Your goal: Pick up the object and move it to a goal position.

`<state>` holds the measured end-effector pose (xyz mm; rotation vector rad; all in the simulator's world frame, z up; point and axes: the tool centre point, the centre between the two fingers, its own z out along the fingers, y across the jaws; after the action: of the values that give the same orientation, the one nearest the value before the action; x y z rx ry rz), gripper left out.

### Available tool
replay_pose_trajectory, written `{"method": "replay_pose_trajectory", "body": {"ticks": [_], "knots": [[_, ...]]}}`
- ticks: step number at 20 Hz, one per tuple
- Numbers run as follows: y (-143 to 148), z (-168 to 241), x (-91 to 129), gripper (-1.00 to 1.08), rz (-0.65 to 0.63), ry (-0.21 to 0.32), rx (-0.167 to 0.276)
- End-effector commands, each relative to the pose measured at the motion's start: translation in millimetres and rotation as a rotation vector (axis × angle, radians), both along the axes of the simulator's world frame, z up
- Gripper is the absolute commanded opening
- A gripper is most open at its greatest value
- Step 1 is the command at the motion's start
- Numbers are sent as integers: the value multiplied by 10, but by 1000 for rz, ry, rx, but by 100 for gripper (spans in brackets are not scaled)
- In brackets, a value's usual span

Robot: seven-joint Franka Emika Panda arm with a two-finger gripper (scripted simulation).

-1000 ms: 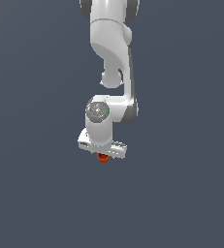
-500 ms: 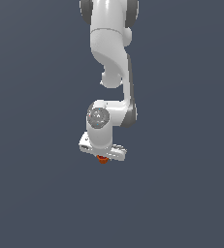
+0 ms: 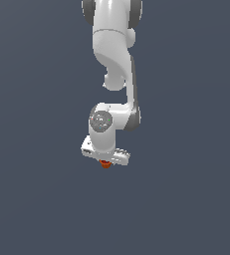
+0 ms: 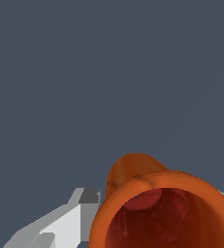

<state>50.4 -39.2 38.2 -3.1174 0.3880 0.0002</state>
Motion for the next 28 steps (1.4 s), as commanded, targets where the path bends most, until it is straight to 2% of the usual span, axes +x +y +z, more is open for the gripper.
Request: {"method": "replay_pose_trajectory", "body": {"ticks": [1,8,14,28], "knots": [[6,7,-3,-100,0,0,0],[122,164,-72,-100,0,0,0],[346,468,-206,-100,0,0,0],[1264,1727,-741,-100,0,0,-1]]}}
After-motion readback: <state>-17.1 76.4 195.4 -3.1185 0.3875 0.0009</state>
